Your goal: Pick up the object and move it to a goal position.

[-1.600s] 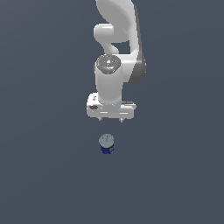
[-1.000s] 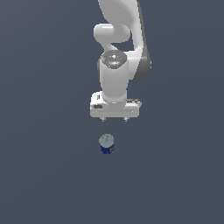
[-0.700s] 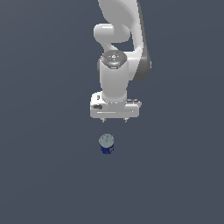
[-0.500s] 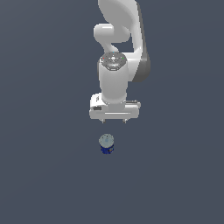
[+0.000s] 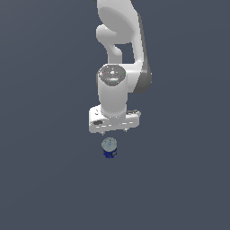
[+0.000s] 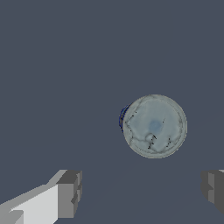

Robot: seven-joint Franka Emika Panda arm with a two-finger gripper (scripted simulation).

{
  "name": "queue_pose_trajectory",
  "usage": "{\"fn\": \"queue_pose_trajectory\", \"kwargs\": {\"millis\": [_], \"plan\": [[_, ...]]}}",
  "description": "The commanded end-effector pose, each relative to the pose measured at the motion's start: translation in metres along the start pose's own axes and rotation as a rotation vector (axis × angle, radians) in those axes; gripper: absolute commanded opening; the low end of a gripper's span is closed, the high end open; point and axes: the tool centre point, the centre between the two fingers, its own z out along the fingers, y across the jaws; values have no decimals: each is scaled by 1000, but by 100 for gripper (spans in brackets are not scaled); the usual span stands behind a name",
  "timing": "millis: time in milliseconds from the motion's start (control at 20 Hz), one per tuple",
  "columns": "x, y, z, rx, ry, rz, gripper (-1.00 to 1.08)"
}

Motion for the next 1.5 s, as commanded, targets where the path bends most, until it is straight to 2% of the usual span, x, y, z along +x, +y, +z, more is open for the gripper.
{"fn": "queue_pose_trajectory", "kwargs": {"millis": [0, 550, 950, 1450], "plan": [[8, 7, 7, -3, -1, -51, 100], [29, 26, 29, -10, -4, -187, 100], [30, 27, 34, -10, -5, -193, 100], [29, 28, 79, -10, -4, -198, 100]]}}
